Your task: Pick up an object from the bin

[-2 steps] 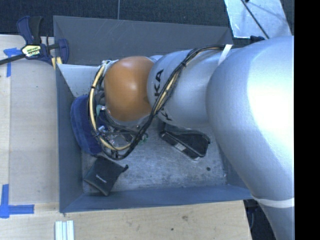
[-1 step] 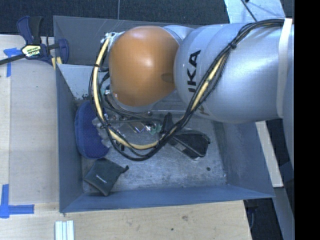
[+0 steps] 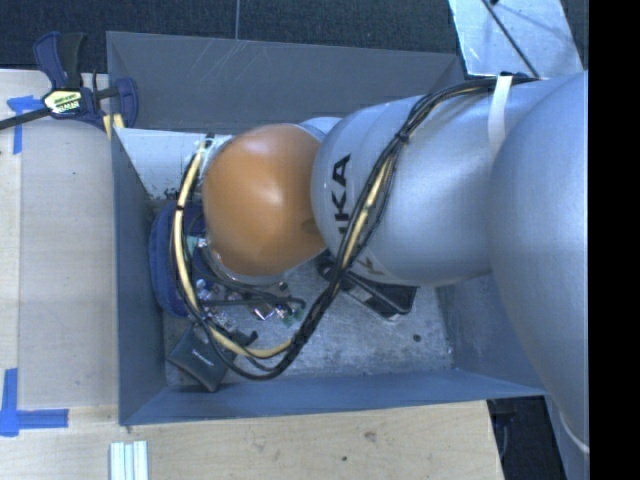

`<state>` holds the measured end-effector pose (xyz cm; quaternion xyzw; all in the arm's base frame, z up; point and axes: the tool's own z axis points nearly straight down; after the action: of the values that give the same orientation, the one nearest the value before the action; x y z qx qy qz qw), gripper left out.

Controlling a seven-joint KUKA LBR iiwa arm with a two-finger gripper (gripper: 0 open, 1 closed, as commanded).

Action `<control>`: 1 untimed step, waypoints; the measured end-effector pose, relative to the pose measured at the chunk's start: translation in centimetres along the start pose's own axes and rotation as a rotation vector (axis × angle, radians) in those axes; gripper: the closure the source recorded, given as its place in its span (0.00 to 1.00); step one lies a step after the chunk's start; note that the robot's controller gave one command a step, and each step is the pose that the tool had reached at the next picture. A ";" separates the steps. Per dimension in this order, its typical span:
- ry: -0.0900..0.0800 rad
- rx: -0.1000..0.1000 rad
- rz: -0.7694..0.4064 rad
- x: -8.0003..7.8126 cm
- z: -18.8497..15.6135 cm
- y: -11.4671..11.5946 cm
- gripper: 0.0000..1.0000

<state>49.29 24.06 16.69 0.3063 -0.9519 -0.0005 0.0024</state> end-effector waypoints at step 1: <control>-0.003 0.005 -0.180 4.2 2.8 -9.5 1.00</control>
Offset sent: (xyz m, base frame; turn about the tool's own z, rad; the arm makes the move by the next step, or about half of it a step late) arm 0.0198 -0.0972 -0.0266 -0.1871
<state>51.41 13.88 13.93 0.3906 -0.9206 0.0012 0.0004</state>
